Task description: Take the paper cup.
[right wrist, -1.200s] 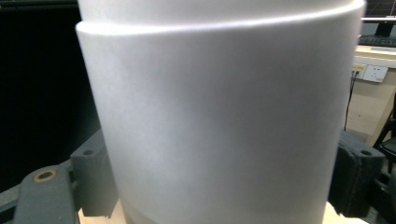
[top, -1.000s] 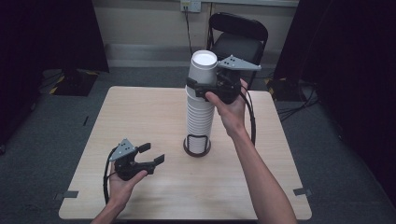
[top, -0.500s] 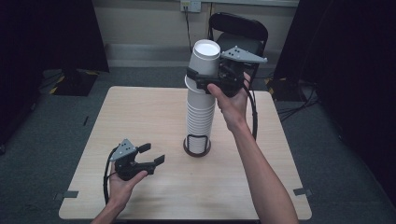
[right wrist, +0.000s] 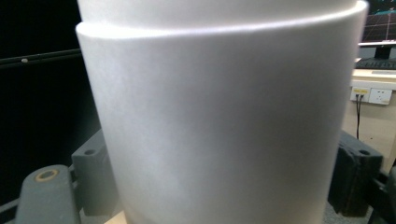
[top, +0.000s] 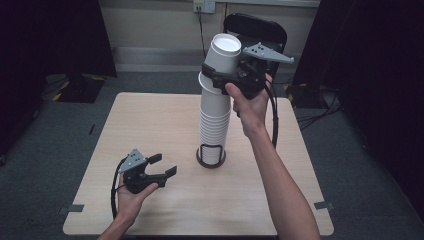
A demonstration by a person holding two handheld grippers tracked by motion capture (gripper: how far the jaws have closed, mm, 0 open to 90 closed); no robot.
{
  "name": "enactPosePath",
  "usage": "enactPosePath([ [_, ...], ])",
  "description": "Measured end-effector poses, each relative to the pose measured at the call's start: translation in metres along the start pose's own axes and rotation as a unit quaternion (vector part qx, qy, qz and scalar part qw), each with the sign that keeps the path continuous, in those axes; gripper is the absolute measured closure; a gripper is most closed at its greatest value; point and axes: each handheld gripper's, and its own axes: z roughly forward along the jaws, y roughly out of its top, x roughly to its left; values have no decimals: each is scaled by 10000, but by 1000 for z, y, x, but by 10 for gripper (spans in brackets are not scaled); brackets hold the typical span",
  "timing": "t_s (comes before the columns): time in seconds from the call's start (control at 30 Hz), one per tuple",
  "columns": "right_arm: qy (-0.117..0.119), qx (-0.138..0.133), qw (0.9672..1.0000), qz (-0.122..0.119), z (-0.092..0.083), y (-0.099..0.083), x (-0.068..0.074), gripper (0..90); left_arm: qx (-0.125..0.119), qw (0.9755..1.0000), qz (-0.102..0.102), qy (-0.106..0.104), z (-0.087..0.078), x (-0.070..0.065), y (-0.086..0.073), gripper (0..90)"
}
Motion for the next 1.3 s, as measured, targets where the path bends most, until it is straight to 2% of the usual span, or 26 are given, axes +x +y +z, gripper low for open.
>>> enactPosePath([
  [0.23, 67, -137, 9996, 252, -6, 6, -4, 159, -3, 10000, -9, -3, 0, 0, 0, 222],
  [0.27, 89, -208, 9991, 354, -10, 7, -6, 160, -2, 10000, -5, 0, 0, 0, 0, 222],
  [0.4, 49, -290, 9988, 384, -15, 11, -8, 161, 12, 10000, 2, -2, 1, 0, 0, 222],
  [0.67, -3, -287, 9990, 334, -22, 13, -9, 162, 21, 10000, 10, 8, 1, -1, 0, 223],
  [0.83, -79, -271, 9994, 202, -31, 15, -10, 162, 40, 9999, -59, -108, 2, 0, 0, 221],
  [0.97, -154, -286, 9992, 212, -43, 17, -13, 162, 29, 10000, -45, -54, 3, -2, 0, 202],
  [1.17, -273, -261, 9991, 200, -53, 16, -17, 162, 31, 9998, 129, 154, 2, -3, 0, 220],
  [1.3, -333, -282, 9988, 224, -62, 12, -21, 162, 27, 9998, 106, 169, 2, -3, -1, 220],
])
